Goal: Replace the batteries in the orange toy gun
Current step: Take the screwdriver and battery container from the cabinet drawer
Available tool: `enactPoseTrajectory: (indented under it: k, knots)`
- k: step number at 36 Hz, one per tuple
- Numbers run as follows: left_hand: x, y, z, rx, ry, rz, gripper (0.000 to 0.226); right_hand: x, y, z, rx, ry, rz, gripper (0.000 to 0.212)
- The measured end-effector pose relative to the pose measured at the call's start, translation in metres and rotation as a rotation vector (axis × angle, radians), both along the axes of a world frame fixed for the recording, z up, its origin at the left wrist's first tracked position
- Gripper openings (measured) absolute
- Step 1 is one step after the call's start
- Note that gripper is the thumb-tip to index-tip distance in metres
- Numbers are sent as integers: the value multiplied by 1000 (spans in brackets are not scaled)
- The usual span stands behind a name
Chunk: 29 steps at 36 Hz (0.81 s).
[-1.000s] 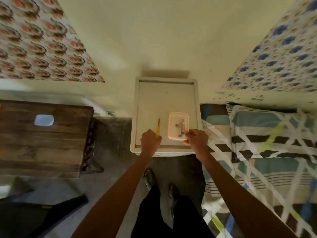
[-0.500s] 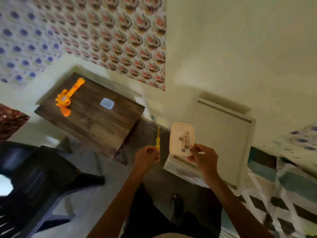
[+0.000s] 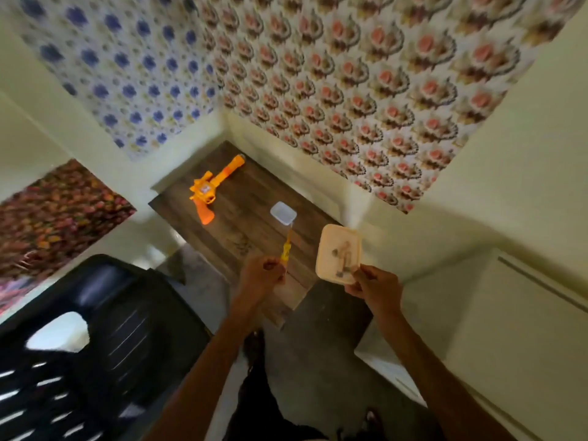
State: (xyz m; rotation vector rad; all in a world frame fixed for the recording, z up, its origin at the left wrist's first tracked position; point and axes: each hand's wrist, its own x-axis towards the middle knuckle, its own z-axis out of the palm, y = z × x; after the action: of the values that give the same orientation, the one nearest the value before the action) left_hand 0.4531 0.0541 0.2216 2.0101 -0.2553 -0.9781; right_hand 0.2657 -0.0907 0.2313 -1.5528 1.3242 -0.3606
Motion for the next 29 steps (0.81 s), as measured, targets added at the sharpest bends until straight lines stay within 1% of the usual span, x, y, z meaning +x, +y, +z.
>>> enactPoseTrajectory:
  k: [4, 7, 9, 11, 13, 14, 15, 18, 21, 23, 24, 25, 27, 29]
  knots:
    - [60, 1, -1, -15, 7, -85, 20, 47, 8, -2, 20, 68, -14, 16]
    - [85, -7, 13, -7, 15, -153, 18, 70, 12, -5, 54, 107, -22, 7]
    - [96, -14, 11, -11, -7, -209, 15, 80, 16, -9, 49, 135, -28, 9]
    - [108, -24, 2, -1, -9, -255, 10, 89, 14, -25, 115, 162, -81, 11]
    - [120, -36, -20, 33, -2, -298, 9, 94, 9, -51, 222, 143, -169, 23]
    - [124, -42, -32, 60, -4, -323, 10, 95, 6, -62, 241, 144, -197, 27]
    - [127, -45, -42, 81, -4, -343, 11, 97, 5, -68, 252, 132, -218, 27]
    - [135, -61, -85, 150, 59, -344, 17, 107, -3, -95, 338, 126, -258, 15]
    - [143, -70, -135, 227, 47, -365, 11, 113, -11, -152, 328, 238, -252, 15]
    - [151, -81, -171, 259, 44, -364, 8, 117, -16, -206, 329, 251, -242, 21]
    - [154, -86, -191, 272, 40, -367, 5, 125, -17, -217, 314, 285, -223, 21]
    - [157, -87, -193, 269, 21, -368, 6, 133, -17, -209, 285, 298, -213, 22]
    - [161, -94, -225, 296, 9, -406, 12, 143, -16, -233, 292, 339, -203, 23]
    - [165, -101, -249, 337, 11, -435, 13, 152, -15, -257, 297, 332, -212, 23]
